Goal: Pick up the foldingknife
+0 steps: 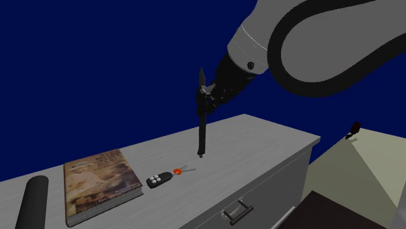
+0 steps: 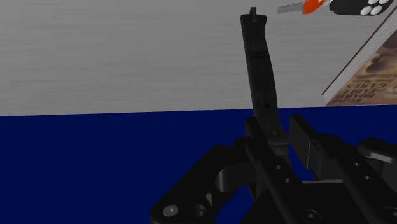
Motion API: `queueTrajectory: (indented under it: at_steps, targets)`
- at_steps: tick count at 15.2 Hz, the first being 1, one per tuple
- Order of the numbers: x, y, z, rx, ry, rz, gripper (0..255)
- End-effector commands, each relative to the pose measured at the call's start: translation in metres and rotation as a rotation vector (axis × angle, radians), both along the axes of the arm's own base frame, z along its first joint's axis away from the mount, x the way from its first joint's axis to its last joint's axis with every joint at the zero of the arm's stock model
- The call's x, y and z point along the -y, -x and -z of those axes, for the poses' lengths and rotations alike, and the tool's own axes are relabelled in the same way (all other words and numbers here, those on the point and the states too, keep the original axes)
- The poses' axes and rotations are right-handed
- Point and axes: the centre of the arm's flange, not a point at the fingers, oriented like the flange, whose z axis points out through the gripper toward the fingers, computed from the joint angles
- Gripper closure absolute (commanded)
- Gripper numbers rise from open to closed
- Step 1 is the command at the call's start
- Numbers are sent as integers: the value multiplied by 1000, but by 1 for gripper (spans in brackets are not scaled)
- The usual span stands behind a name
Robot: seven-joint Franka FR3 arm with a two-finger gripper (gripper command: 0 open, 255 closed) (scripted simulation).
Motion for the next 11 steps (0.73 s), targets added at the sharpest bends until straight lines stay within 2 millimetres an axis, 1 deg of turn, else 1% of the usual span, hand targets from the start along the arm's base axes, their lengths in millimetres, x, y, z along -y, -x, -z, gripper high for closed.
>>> queueTrajectory:
  at_steps: [1, 9, 11]
  targets:
    - [0, 0, -11, 0, 0, 0, 255]
    - [0, 0, -54, 0, 0, 0, 255]
    - [0, 0, -55, 0, 0, 0, 255]
